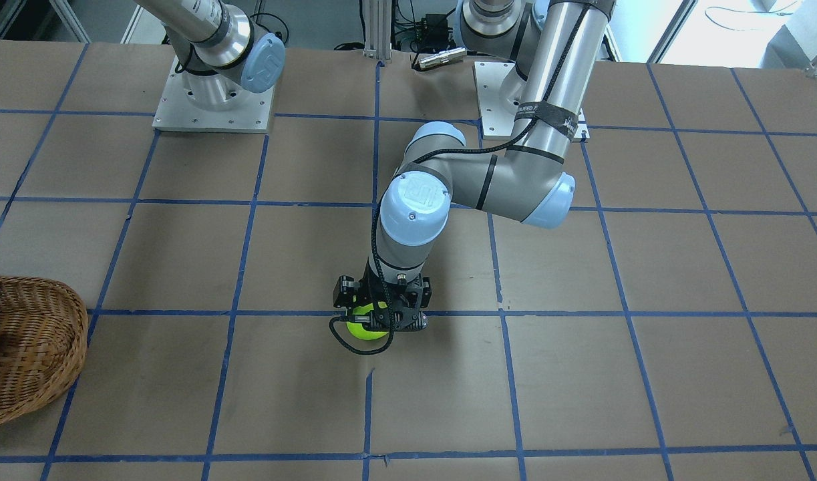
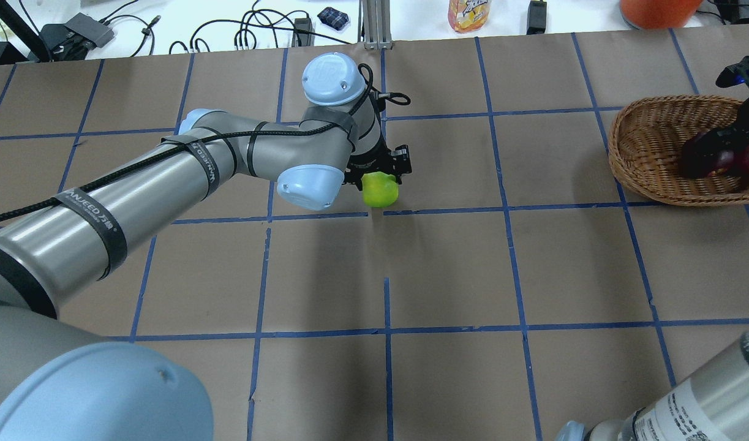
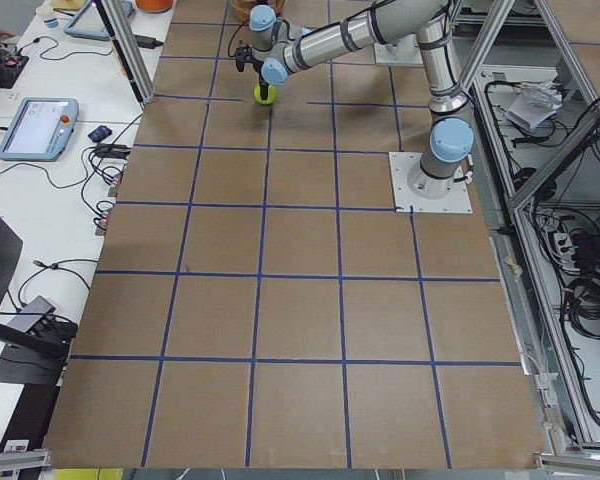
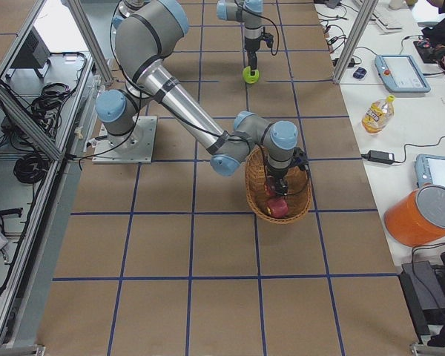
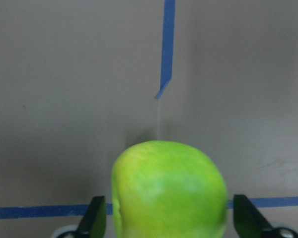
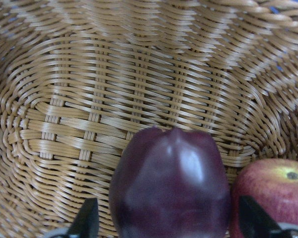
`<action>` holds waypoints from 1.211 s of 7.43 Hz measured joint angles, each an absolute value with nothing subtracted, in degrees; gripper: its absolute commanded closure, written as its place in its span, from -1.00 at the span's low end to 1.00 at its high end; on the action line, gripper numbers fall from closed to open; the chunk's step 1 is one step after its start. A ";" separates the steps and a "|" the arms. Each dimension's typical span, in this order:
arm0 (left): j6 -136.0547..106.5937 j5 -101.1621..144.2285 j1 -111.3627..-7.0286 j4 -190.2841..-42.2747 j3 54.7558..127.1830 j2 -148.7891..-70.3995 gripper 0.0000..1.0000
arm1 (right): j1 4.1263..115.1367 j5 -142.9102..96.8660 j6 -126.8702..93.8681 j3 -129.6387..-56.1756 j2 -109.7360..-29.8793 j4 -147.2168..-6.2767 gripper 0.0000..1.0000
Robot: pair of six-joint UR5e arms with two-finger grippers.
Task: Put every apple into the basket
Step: 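Release the green apple at center and raise the left gripper while the right withdraws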
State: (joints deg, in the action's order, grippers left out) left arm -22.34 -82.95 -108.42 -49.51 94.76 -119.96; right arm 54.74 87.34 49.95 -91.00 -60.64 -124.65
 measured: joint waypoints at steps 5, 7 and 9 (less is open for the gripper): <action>-9.60 -87.28 -98.21 -69.55 88.65 -109.00 -1.00 | 70.82 85.18 21.67 -91.16 -69.44 -109.76 -0.99; -1.87 -89.32 -91.18 -80.97 87.40 -101.70 -1.00 | 82.78 84.94 1.44 -91.31 -70.75 -108.39 -1.00; -0.73 -90.15 -89.21 -85.33 87.34 -95.91 -1.00 | 92.51 82.94 -14.52 -91.12 -70.37 -109.13 -0.99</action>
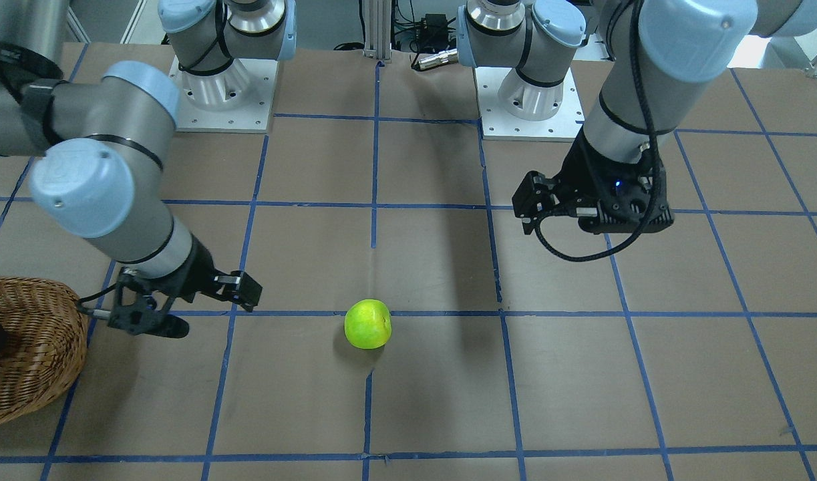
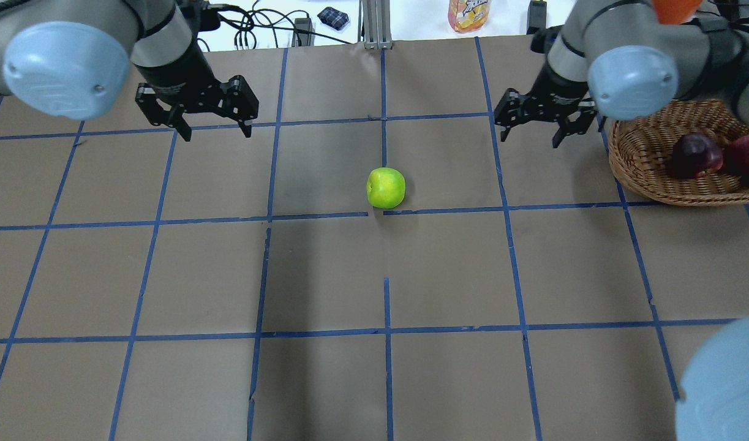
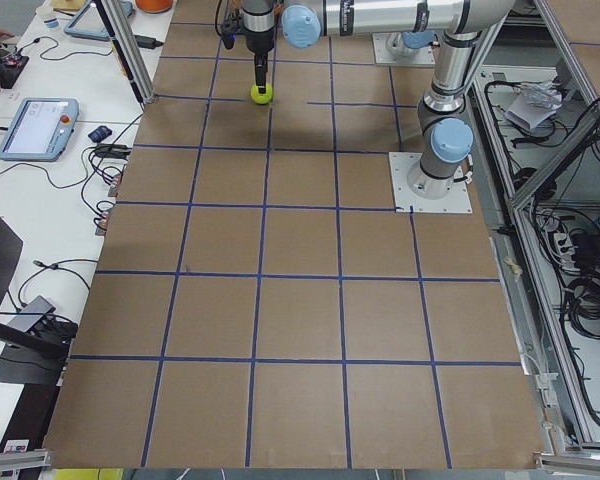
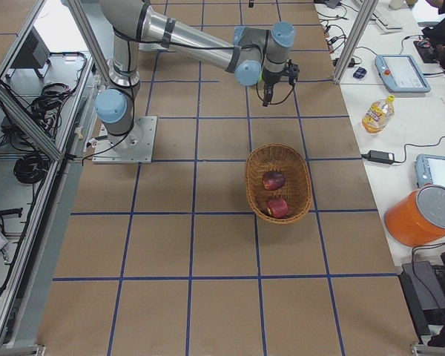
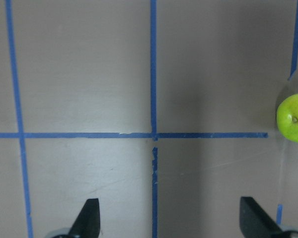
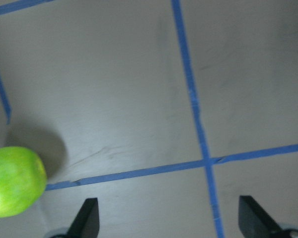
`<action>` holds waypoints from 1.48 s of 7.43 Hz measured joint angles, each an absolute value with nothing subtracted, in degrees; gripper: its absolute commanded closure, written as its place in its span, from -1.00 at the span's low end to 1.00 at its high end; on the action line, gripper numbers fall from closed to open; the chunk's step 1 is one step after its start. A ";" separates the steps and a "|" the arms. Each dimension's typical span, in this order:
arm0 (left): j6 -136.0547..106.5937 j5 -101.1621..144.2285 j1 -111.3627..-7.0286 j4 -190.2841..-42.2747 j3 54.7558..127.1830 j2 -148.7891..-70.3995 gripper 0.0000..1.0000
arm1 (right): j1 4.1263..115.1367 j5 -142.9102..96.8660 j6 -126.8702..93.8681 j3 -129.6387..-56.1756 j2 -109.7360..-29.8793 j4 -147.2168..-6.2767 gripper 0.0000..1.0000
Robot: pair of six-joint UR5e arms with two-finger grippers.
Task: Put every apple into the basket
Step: 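Release the green apple at center and raise the left gripper while the right withdraws, then lower the right gripper onto the green apple and grasp it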
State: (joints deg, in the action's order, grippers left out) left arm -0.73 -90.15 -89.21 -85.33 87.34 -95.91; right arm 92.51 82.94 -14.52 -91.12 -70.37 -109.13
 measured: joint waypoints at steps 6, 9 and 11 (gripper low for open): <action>-3.56 -92.67 -89.36 -89.07 88.78 -90.86 -1.00 | 105.65 76.16 -21.24 -91.16 -60.62 -126.13 -0.92; -4.66 -92.55 -89.19 -89.93 88.32 -89.78 -1.00 | 107.73 80.43 -17.17 -91.17 -58.47 -129.52 -0.91; -5.01 -92.85 -89.14 -89.95 88.84 -89.03 -1.00 | 107.95 84.70 -15.88 -91.32 -58.33 -129.65 -0.92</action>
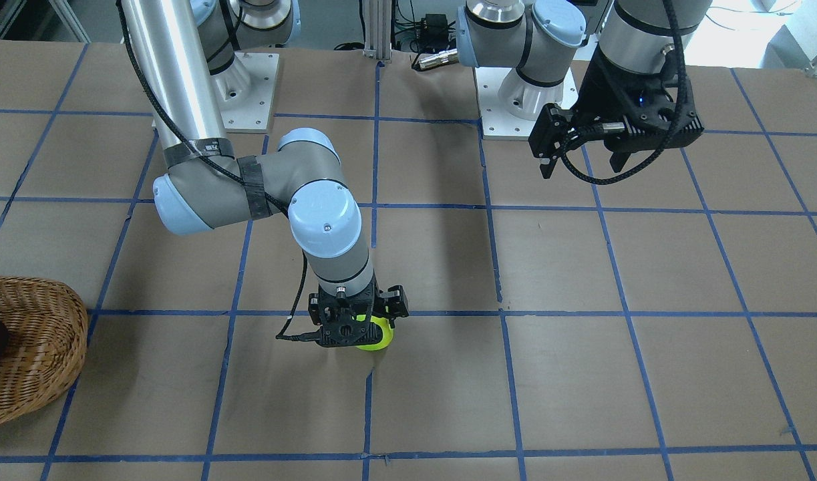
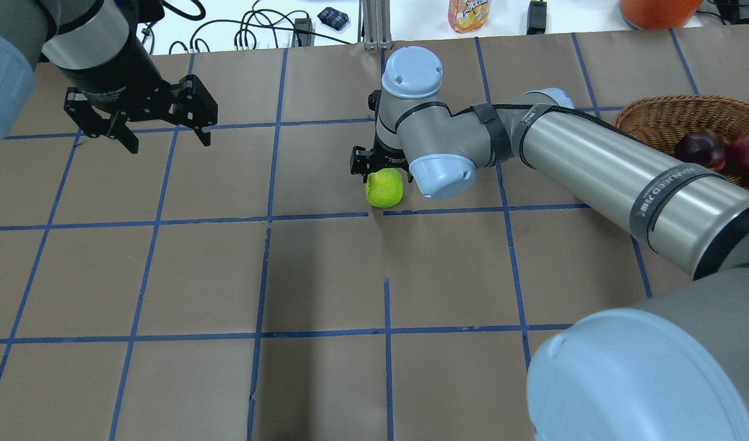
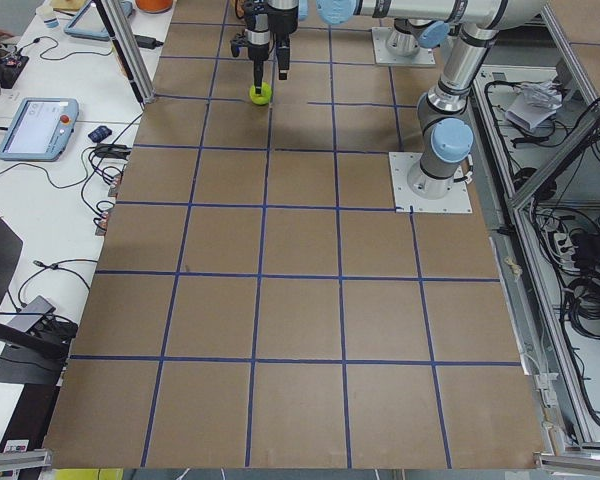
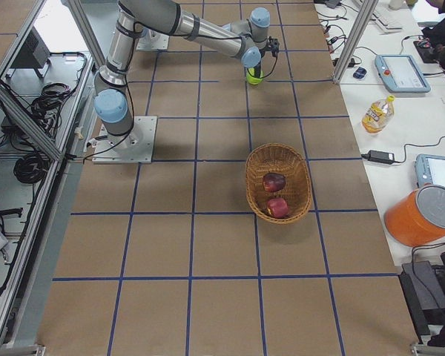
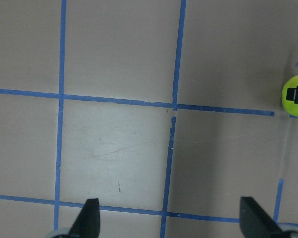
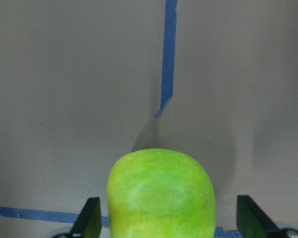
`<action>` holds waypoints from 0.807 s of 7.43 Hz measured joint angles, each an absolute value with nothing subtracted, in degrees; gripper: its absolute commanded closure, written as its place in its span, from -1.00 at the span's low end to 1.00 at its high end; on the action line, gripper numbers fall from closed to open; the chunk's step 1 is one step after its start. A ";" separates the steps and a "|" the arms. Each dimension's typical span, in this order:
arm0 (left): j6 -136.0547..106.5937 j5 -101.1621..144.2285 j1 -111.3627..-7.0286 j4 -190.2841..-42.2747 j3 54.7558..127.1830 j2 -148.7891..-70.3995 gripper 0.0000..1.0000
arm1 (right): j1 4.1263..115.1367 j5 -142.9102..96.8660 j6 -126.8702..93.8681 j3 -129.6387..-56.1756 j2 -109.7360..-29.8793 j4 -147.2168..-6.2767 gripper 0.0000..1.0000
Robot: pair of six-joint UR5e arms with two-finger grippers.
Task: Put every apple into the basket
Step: 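Lower the right gripper onto the green apple and grasp it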
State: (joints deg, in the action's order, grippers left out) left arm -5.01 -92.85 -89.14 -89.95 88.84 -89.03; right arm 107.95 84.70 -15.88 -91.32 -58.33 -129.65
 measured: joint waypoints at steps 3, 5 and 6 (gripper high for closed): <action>-5.83 -92.95 -89.13 -89.83 88.50 -89.08 -1.00 | 108.01 84.87 -14.02 -91.52 -56.74 -129.70 -0.40; -5.88 -92.98 -89.05 -89.83 88.52 -89.02 -1.00 | 108.06 84.69 -13.97 -91.47 -55.86 -129.37 -0.04; -5.89 -92.97 -89.04 -89.82 88.61 -88.96 -1.00 | 107.98 84.49 -13.97 -91.31 -56.34 -128.87 -0.04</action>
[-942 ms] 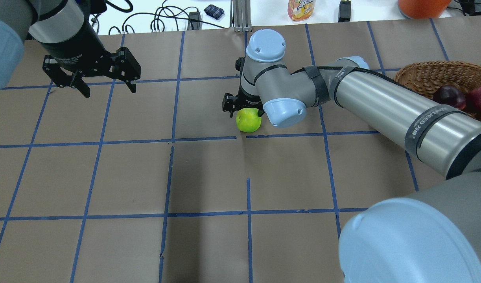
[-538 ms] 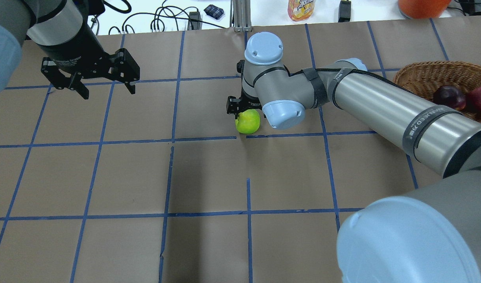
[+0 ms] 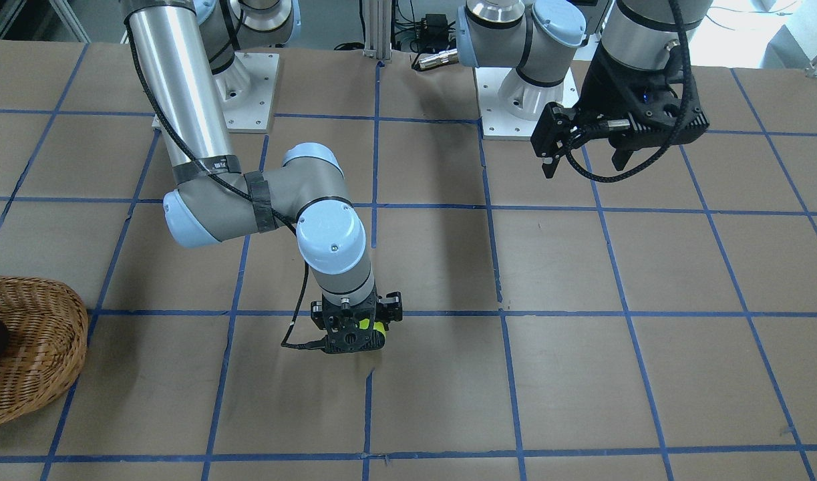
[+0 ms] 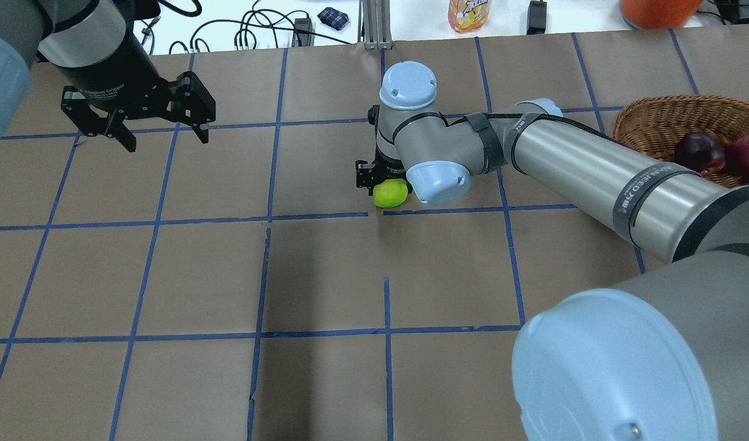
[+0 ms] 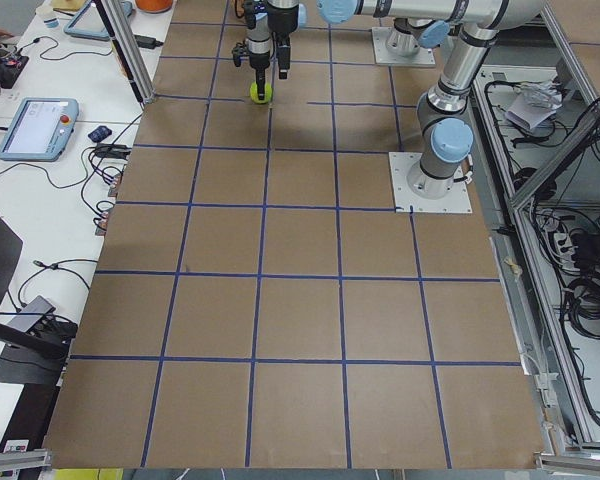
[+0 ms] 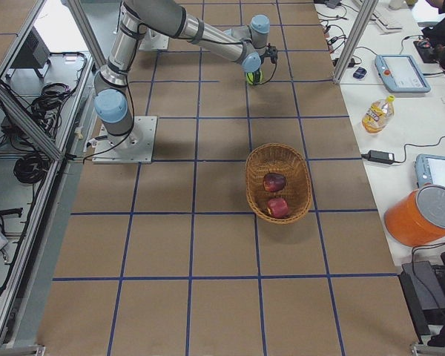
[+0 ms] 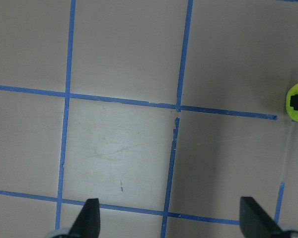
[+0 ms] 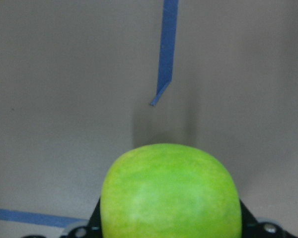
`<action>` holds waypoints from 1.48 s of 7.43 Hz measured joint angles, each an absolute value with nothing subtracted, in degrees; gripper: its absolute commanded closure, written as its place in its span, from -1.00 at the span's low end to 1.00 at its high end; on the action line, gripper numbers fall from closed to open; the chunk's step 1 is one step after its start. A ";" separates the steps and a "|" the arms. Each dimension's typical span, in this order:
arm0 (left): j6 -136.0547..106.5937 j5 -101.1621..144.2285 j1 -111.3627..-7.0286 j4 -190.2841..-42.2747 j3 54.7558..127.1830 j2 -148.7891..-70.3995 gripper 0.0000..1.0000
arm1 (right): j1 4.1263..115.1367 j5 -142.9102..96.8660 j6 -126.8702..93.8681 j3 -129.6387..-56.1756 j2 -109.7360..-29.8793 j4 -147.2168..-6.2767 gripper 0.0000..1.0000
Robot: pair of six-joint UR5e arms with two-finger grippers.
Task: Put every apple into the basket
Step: 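Lower the right gripper onto the green apple and grasp it, then carry the green apple into the basket and open the right gripper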
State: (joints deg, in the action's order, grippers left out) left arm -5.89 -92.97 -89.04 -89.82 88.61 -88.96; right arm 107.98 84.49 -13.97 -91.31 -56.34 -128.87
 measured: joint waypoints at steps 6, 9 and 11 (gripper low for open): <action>-5.89 -92.34 -88.75 -89.82 88.07 -88.98 -1.00 | 85.19 84.66 5.15 -91.50 -68.40 -116.24 -0.07; -5.89 -92.13 -88.73 -89.81 88.15 -88.95 -1.00 | 67.69 89.33 28.20 -91.65 -67.96 -117.68 -0.09; -5.87 -92.28 -88.69 -89.79 88.04 -88.95 -1.00 | 61.61 89.88 35.58 -92.78 -64.61 -122.40 -0.86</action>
